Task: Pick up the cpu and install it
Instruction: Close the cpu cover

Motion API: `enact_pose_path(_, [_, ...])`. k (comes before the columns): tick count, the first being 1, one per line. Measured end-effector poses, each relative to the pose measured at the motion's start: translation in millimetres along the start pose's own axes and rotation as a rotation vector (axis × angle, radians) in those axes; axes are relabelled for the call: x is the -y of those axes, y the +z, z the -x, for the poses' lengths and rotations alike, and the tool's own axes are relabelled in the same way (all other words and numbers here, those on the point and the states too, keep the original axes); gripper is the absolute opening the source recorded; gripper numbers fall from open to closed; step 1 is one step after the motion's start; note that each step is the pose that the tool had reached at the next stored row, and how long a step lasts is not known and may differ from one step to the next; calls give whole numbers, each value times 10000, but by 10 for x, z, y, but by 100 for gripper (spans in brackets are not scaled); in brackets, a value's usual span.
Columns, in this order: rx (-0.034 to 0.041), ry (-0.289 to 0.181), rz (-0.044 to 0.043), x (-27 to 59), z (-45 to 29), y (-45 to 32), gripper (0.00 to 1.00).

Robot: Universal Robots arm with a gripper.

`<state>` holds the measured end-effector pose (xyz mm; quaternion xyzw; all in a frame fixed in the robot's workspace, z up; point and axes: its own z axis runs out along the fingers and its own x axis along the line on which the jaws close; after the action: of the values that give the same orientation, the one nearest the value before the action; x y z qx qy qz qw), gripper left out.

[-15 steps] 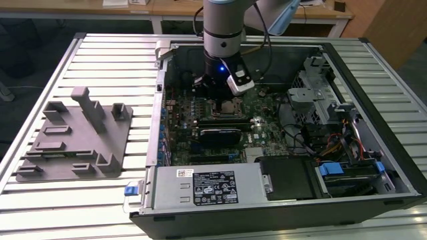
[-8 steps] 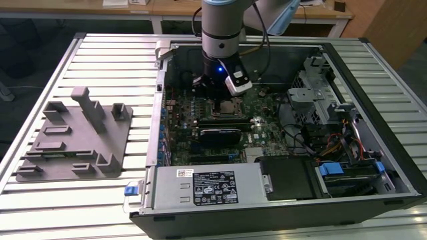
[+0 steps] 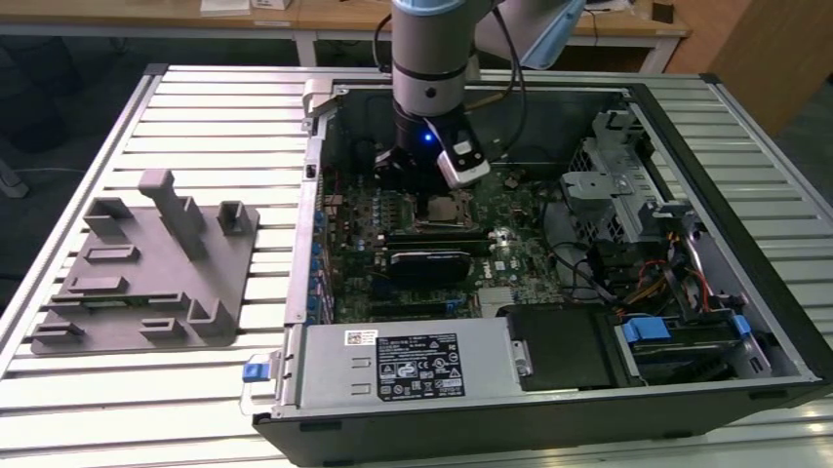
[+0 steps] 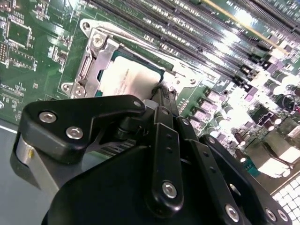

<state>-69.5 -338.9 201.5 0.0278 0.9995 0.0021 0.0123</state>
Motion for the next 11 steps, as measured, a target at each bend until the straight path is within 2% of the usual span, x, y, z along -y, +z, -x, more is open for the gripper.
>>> enact_pose_path(1, [-3,2,55,0,0,1,11])
enact_pose_path(5, [-8,3,150,0,0,5,11])
enact_pose_path(11, [-13,5,153,-2,33,7,11])
